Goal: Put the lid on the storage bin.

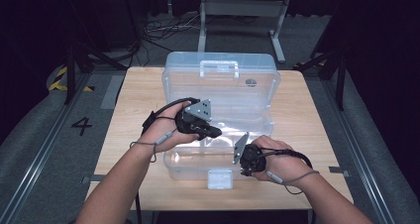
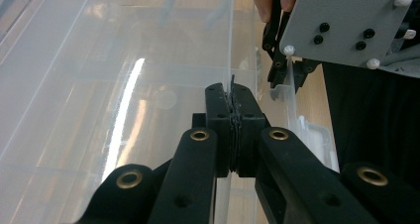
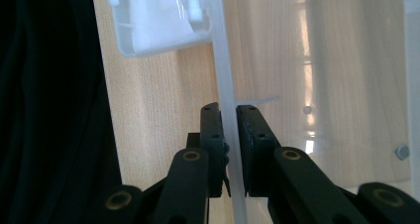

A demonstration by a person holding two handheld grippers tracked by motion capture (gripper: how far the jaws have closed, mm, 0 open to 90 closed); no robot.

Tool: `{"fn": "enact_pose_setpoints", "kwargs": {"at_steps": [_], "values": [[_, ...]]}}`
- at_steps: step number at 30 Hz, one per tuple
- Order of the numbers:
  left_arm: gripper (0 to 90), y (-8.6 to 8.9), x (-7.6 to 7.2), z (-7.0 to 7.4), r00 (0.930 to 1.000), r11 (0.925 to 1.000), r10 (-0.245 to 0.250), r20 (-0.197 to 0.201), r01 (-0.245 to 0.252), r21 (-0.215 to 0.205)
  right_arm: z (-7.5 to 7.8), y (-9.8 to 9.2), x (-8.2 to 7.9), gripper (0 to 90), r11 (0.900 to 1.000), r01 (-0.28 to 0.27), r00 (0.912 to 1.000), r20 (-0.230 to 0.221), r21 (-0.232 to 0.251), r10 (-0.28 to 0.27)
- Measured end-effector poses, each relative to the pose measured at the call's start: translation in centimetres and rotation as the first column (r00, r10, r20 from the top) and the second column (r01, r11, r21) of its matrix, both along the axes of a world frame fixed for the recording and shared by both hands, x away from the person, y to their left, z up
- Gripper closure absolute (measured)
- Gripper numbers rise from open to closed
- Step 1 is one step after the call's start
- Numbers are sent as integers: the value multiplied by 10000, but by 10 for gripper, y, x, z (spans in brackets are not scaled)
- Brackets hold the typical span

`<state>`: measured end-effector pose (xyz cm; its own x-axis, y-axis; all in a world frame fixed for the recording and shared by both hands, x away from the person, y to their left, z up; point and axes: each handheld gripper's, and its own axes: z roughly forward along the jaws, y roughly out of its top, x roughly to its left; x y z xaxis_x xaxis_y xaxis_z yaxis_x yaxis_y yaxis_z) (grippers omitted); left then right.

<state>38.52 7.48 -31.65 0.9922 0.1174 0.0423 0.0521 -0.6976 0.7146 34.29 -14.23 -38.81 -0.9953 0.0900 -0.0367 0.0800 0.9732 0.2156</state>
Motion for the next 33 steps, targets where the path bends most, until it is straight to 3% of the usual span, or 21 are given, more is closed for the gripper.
{"fn": "enact_pose_setpoints", "kwargs": {"at_steps": [17, 25, 33], "values": [[886, -3, -4, -2, 9996, 9993, -168, -228, 176, 330, 2, 0, -1, 823, 10000, -36, 9999, 131, 17, 36], [884, -3, -3, -2, 9992, 9994, -168, -367, 179, 305, 14, -2, -3, 828, 9995, -44, 9998, 215, 313, 37], [884, -3, -2, -2, 9990, 9994, -186, -405, 197, 275, 26, -2, -4, 831, 9994, -136, 9994, 313, 309, 127]]}}
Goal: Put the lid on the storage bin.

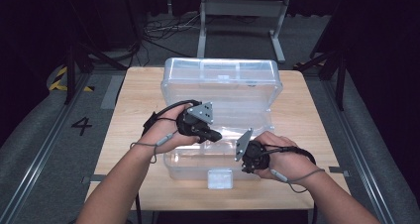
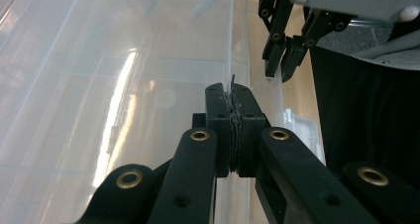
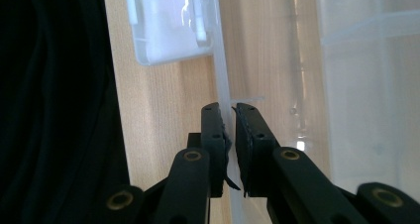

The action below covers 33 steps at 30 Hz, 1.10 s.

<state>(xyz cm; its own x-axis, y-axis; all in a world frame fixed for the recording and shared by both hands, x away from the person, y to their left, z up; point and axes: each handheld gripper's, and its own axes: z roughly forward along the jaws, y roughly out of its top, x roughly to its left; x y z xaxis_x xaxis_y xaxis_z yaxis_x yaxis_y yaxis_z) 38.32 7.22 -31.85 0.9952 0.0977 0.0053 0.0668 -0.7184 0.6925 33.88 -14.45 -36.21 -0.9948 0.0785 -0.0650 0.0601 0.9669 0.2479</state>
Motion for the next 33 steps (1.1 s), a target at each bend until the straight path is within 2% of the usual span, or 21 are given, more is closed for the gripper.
{"fn": "enact_pose_setpoints", "kwargs": {"at_steps": [5, 12, 17, 21, 24, 26, 27, 29, 31, 33], "values": [[884, 0, 0, 0, 10000, 10000, -5, -38, 5, 18, 13, -5, -2, 847, 9989, 140, 9998, -119, 446, -135], [885, -1, -1, 0, 10000, 10000, -30, -6, 30, 60, 28, -10, -2, 885, 9942, 65, 9999, -164, 1071, -47], [885, -1, -2, -1, 10000, 10000, -34, 19, 33, 88, 34, -15, -4, 900, 9824, 189, 9998, -70, 1858, -180], [886, -1, -2, -1, 10000, 9999, -48, 47, 48, 131, 38, -18, -4, 900, 9737, 259, 9997, -60, 2265, -252], [886, -2, -3, -1, 10000, 9998, -89, 27, 88, 180, 41, -21, -4, 900, 9717, 292, 9995, 12, 2346, -304], [886, -2, -3, -1, 10000, 9998, -88, 24, 88, 186, 43, -24, -3, 900, 9634, 326, 9994, 60, 2662, -354], [886, -2, -3, -1, 10000, 9998, -59, 28, 59, 188, 43, -24, -3, 900, 9634, 326, 9994, 60, 2662, -354], [886, -1, -3, -1, 10000, 9998, -49, 62, 48, 198, 46, -28, -3, 900, 9481, 511, 9984, 52, 3139, -556], [886, -1, -4, -1, 10000, 9998, -8, 41, 7, 189, 49, -33, -2, 900, 9269, 713, 9970, 20, 3686, -775], [886, -1, -4, -3, 10000, 9999, -16, -8, 16, 99, 50, -38, -2, 900, 9121, 898, 9946, 118, 4000, -1031]]}}
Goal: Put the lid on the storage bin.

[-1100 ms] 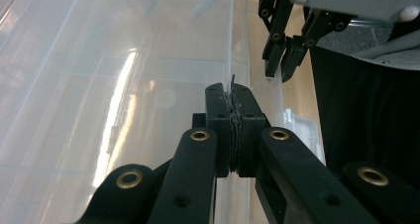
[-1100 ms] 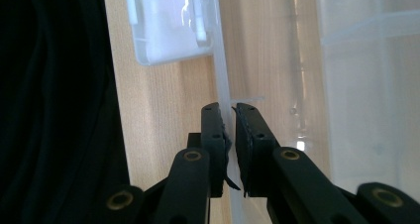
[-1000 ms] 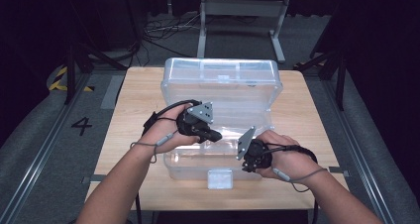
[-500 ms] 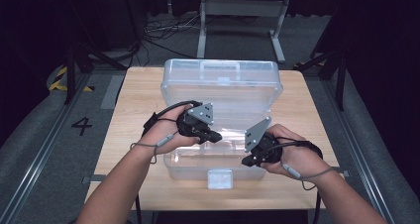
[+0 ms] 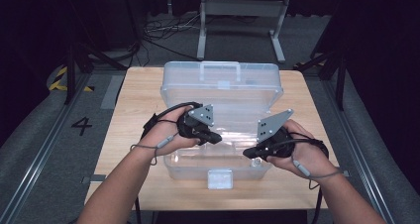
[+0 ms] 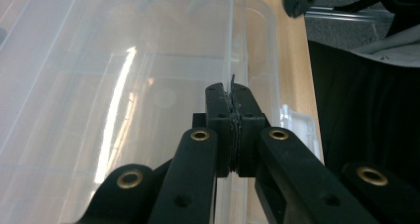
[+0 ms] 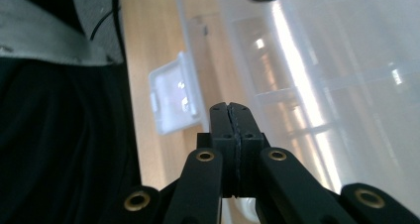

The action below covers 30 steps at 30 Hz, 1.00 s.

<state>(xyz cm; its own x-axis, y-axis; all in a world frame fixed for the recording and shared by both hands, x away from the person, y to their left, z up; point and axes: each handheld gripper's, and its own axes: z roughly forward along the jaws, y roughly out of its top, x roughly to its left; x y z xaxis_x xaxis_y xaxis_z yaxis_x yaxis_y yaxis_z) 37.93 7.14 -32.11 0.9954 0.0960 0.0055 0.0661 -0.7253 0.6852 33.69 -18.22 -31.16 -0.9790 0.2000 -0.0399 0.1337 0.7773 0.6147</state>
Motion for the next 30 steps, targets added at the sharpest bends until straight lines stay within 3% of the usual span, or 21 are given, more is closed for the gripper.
{"fn": "enact_pose_setpoints", "kwargs": {"at_steps": [6, 11, 14, 17, 18, 19, 21, 25, 30], "values": [[885, 1, -1, -3, 9998, 9999, 37, -174, -39, -119, 4, -9, 3, 900, 9975, 470, 9989, 28, 522, -473], [885, 1, -2, -3, 9998, 10000, -44, -199, 43, -15, 8, -16, 6, 900, 9886, 1042, 9944, 60, 1087, -1055], [886, 1, -3, -4, 9998, 10000, -37, -185, 37, -1, 10, -23, 9, 900, 9767, 1562, 9872, 102, 1473, -1594], [886, 2, -3, -4, 9998, 10000, -36, -192, 35, -34, 11, -30, 10, 900, 9580, 2066, 9773, 53, 1989, -2118], [886, 2, -3, -5, 9998, 10000, -37, -184, 36, -19, 11, -30, 10, 900, 9580, 2066, 9773, 53, 1989, -2118], [885, 2, -3, -5, 9998, 10000, -23, -191, 23, -36, 12, -34, 11, 900, 9465, 2323, 9710, 26, 2239, -2390], [886, 2, -4, -5, 9998, 10000, 9, -197, -10, -37, 12, -38, 12, 900, 9342, 2595, 9635, 6, 2448, -2678], [885, 2, -4, -5, 9998, 10000, 19, -189, -20, -55, 14, -48, 13, 900, 8924, 3352, 9360, 17, 3021, -3521], [886, 1, -4, -5, 9998, 10000, 28, -195, -29, -48, 14, -61, 17, 900, 8395, 4037, 9058, -301, 3635, -4226]]}}
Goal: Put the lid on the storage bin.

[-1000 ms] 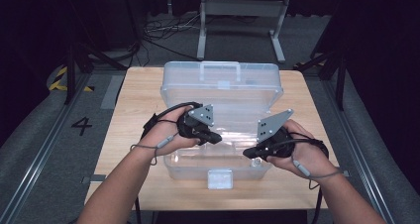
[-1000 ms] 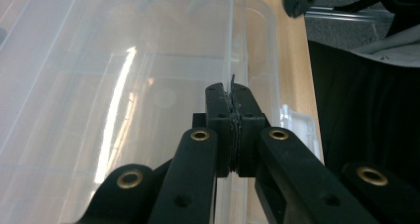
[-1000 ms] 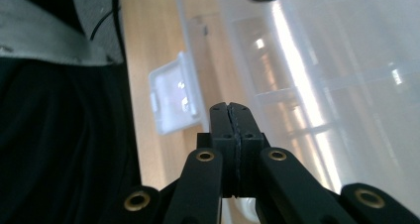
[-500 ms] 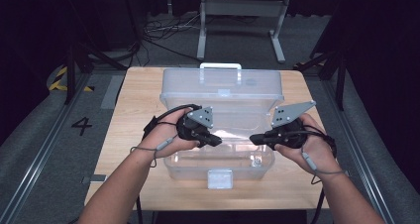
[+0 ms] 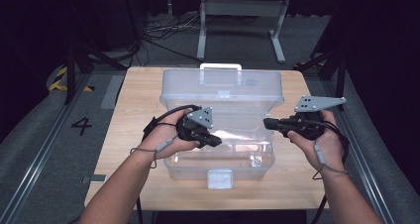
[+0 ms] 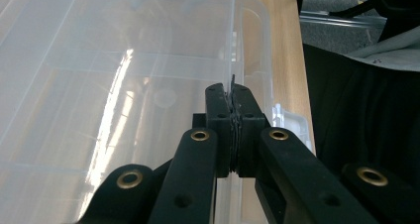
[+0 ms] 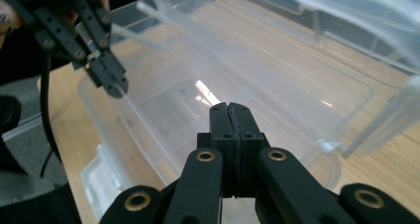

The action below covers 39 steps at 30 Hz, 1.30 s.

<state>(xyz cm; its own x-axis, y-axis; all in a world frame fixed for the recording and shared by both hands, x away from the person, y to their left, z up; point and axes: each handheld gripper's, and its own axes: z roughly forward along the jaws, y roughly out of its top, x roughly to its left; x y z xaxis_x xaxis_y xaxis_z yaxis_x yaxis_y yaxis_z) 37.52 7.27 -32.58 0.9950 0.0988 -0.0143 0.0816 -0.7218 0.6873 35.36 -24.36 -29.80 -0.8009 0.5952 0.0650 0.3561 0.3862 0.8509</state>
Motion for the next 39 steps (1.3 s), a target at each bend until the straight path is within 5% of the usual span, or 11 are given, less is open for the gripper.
{"fn": "enact_pose_setpoints", "kwargs": {"at_steps": [16, 32, 39], "values": [[885, -1, -1, 0, 10000, 10000, 14, -21, -14, 47, -1, -15, 6, 900, 9889, 945, 9950, 224, 1142, -976], [876, 1, -8, -5, 9994, 9994, 335, -69, -335, -14, -8, -17, 16, 900, 9840, 1392, 9889, 371, 1110, -1441], [802, 9, -15, 4, 9986, 9955, 523, -110, -530, -787, -10, -17, 16, 900, 9829, 1344, 9894, 380, 1261, -1402]]}}
